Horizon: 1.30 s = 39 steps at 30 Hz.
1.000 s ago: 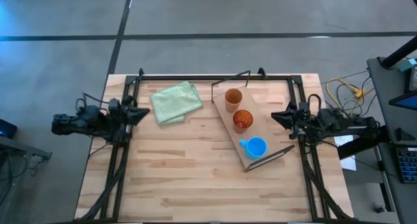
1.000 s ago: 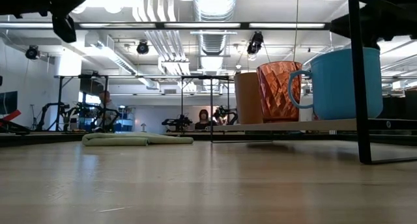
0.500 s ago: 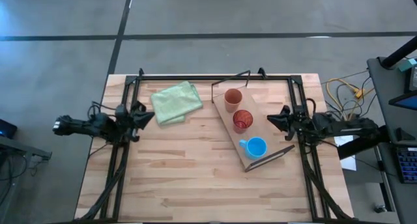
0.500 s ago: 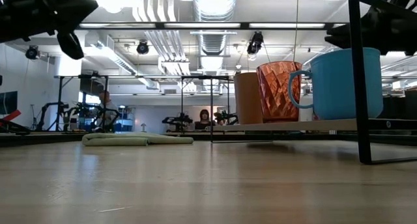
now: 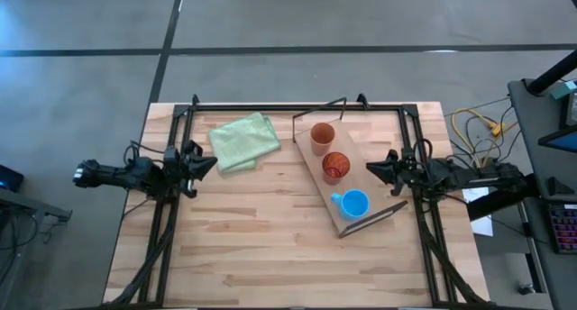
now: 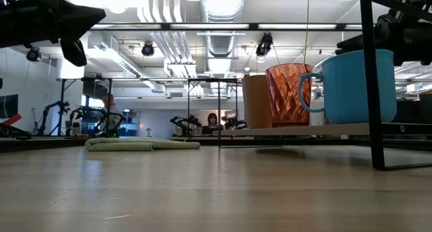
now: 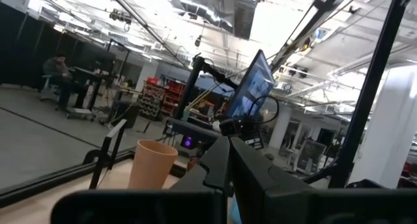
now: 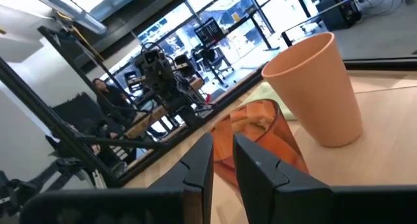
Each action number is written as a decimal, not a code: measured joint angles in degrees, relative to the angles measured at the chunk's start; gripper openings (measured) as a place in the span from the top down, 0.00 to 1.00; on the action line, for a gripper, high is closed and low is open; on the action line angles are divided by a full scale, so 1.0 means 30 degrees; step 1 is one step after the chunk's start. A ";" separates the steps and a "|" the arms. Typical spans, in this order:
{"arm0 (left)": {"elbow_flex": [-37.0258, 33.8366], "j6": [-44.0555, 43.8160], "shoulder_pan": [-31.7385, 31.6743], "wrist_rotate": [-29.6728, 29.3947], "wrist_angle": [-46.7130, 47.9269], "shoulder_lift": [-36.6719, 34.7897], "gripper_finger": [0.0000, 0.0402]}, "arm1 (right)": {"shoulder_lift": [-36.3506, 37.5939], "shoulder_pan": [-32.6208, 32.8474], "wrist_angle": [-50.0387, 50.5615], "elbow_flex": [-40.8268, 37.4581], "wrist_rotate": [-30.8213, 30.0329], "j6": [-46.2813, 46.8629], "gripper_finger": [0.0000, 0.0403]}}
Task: Stack small to large cups/mugs on shelf
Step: Return to Home Position
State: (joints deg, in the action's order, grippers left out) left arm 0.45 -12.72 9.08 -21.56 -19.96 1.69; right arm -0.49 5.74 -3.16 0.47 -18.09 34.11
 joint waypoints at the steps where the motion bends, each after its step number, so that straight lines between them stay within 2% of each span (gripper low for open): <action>1: 0.0000 0.0002 0.0000 -0.0003 -0.0012 0.0045 1.00 | -0.0023 -0.0007 0.0073 0.0005 0.0009 -0.0005 0.87; 8: -0.0022 0.0988 0.0000 -0.0037 0.0389 0.0074 1.00 | -0.0395 0.0000 0.0139 0.0015 0.0370 -0.1836 0.87; 20: 0.0000 0.1372 0.0000 -0.0321 0.1354 0.0089 1.00 | -0.1656 0.0000 0.0190 0.0022 0.0729 -0.1872 0.87; 39: 0.0000 0.1383 0.0000 -0.0285 0.1354 0.0169 1.00 | -0.1749 0.0000 0.0198 0.0022 0.0699 -0.1872 0.87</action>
State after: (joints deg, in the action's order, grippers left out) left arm 0.45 -8.57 9.08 -22.42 -15.90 2.20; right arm -5.74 5.74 -2.57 0.54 -15.99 28.49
